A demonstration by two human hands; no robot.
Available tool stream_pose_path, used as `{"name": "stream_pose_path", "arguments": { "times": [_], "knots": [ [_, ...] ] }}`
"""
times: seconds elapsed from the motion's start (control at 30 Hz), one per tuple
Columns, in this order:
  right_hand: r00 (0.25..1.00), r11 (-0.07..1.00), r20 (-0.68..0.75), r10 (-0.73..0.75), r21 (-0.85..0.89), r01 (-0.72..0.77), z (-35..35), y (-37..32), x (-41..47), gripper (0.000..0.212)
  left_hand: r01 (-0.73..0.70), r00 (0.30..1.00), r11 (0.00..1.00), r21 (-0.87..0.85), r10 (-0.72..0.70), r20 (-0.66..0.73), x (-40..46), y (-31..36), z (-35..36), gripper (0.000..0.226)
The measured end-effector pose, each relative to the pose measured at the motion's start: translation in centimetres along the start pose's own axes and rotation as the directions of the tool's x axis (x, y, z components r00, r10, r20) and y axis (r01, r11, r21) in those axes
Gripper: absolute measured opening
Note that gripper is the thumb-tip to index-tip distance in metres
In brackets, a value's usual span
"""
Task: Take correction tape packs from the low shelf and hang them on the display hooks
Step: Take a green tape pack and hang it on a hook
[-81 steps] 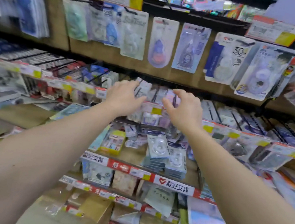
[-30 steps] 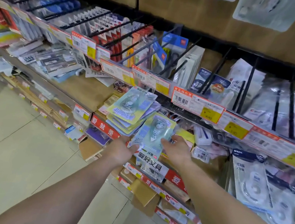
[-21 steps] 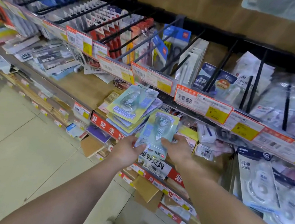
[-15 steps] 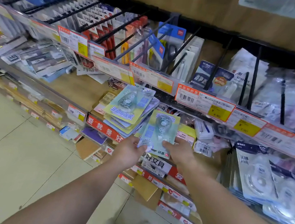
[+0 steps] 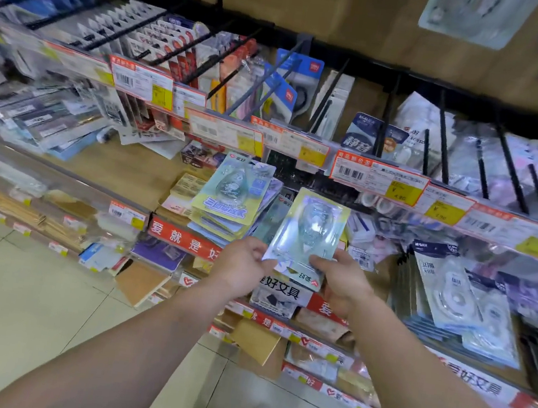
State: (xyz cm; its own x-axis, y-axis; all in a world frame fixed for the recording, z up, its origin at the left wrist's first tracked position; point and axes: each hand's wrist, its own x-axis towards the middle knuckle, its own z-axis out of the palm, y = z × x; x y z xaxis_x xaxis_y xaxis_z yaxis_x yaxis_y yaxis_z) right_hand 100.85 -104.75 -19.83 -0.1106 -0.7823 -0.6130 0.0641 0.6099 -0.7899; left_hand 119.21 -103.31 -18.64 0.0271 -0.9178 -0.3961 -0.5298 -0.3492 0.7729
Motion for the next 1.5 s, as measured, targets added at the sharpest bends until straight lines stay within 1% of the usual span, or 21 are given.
{"name": "stream_pose_path", "arguments": {
  "times": [0.1, 0.17, 0.23, 0.3, 0.37, 0.47, 0.5, 0.57, 0.63, 0.7, 0.77, 0.83, 0.93, 1.0, 1.07, 1.13, 1.2, 1.3, 1.37, 1.43, 1.5],
  "knots": [
    [0.999, 0.999, -0.020, -0.027, 0.017, 0.027, 0.4, -0.3, -0.5, 0.023, -0.020, 1.000, 1.000, -0.007, 0.020, 0.009, -0.3, 0.2, -0.9, 0.042],
    [0.998, 0.999, -0.039, -0.047, 0.011, 0.048, 0.4, -0.3, -0.5, 0.029, -0.032, 0.999, 0.999, 0.008, 0.032, 0.017, -0.4, 0.2, -1.5, 0.036],
    [0.998, 0.999, -0.043, -0.046, 0.021, 0.047, 0.2, -0.3, -0.7, 0.027, -0.039, 0.999, 0.999, 0.003, 0.039, 0.013, -0.4, 0.2, -1.9, 0.024],
    [0.999, 0.999, -0.029, -0.032, 0.001, 0.032, -0.5, -0.3, -0.8, 0.026, -0.046, 0.999, 0.999, -0.011, 0.046, 0.004, -0.5, 0.2, -2.2, 0.024],
    [1.000, 0.995, 0.016, -0.010, -0.103, 0.012, -1.6, 0.1, -0.7, 0.031, -0.070, 0.998, 0.998, 0.008, 0.070, -0.006, -0.5, 0.1, -2.2, 0.027],
    [0.989, 0.950, 0.130, 0.069, -0.310, -0.025, -3.4, 0.0, -1.4, 0.037, -0.146, 0.988, 0.988, 0.054, 0.149, -0.048, -0.7, 0.1, -1.8, 0.022],
    [0.984, 0.922, 0.149, 0.096, -0.385, -0.032, -3.9, 0.0, -1.6, 0.035, -0.176, 0.982, 0.982, 0.067, 0.179, -0.052, -0.8, 0.1, -1.7, 0.026],
    [0.967, 0.846, 0.189, 0.173, -0.532, -0.048, -4.4, -0.4, -2.4, 0.028, -0.270, 0.959, 0.943, 0.196, 0.281, -0.029, -0.9, 0.2, -1.4, 0.039],
    [0.939, 0.749, 0.241, 0.246, -0.662, -0.027, -4.6, -0.6, -2.7, 0.029, -0.386, 0.919, 0.846, 0.368, 0.390, 0.067, -1.0, 0.3, -1.1, 0.058],
    [0.910, 0.633, 0.305, 0.282, -0.772, 0.063, -4.3, -0.7, -2.6, 0.034, -0.455, 0.889, 0.736, 0.500, 0.401, 0.218, -1.3, 0.4, -0.8, 0.080],
    [0.898, 0.552, 0.344, 0.275, -0.821, 0.146, -3.8, -0.9, -2.6, 0.033, -0.468, 0.883, 0.667, 0.580, 0.330, 0.334, -1.4, 0.1, -0.3, 0.091],
    [0.894, 0.549, 0.369, 0.253, -0.816, 0.182, -3.2, -1.2, -2.5, 0.025, -0.416, 0.899, 0.700, 0.580, 0.219, 0.380, -1.1, -0.7, 0.0, 0.089],
    [0.907, 0.520, 0.369, 0.203, -0.826, 0.220, -2.5, -1.5, -2.5, 0.022, -0.295, 0.914, 0.857, 0.422, 0.124, 0.386, -0.8, -2.2, -0.3, 0.069],
    [0.923, 0.570, 0.354, 0.152, -0.794, 0.211, -2.2, -1.3, -2.1, 0.025, -0.218, 0.918, 0.929, 0.300, 0.090, 0.386, -0.8, -3.0, -0.8, 0.058],
    [0.925, 0.673, 0.360, 0.121, -0.715, 0.190, -1.8, -1.1, -1.8, 0.026, -0.144, 0.925, 0.966, 0.215, 0.054, 0.377, -1.0, -3.5, -1.4, 0.054],
    [0.930, 0.758, 0.360, 0.080, -0.628, 0.178, -1.5, -0.8, -1.5, 0.024, -0.080, 0.936, 0.985, 0.151, 0.022, 0.350, -1.0, -4.2, -2.0, 0.048],
    [0.949, 0.844, 0.316, 0.023, -0.515, 0.151, -1.3, -0.6, -1.2, 0.022, -0.013, 0.952, 0.996, 0.083, -0.013, 0.307, -0.9, -5.1, -2.7, 0.041],
    [0.980, 0.928, 0.194, -0.039, -0.356, 0.107, -1.2, -0.1, -0.5, 0.035, 0.090, 0.968, 0.996, -0.015, -0.084, 0.238, -0.8, -6.5, -3.9, 0.042],
    [0.993, 0.945, 0.103, -0.053, -0.318, 0.083, -1.0, 0.3, 0.1, 0.037, 0.141, 0.971, 0.986, -0.086, -0.121, 0.205, -1.1, -7.1, -4.4, 0.036],
    [0.998, 0.927, 0.023, -0.063, -0.368, 0.067, -0.4, 0.8, 0.5, 0.033, 0.179, 0.973, 0.976, -0.124, -0.156, 0.172, -1.4, -7.8, -4.8, 0.030],
    [0.998, 0.896, -0.019, -0.064, -0.442, 0.049, 0.3, 1.3, 0.7, 0.033, 0.209, 0.971, 0.969, -0.131, -0.190, 0.147, -1.5, -8.7, -4.9, 0.033]
  ]
}}
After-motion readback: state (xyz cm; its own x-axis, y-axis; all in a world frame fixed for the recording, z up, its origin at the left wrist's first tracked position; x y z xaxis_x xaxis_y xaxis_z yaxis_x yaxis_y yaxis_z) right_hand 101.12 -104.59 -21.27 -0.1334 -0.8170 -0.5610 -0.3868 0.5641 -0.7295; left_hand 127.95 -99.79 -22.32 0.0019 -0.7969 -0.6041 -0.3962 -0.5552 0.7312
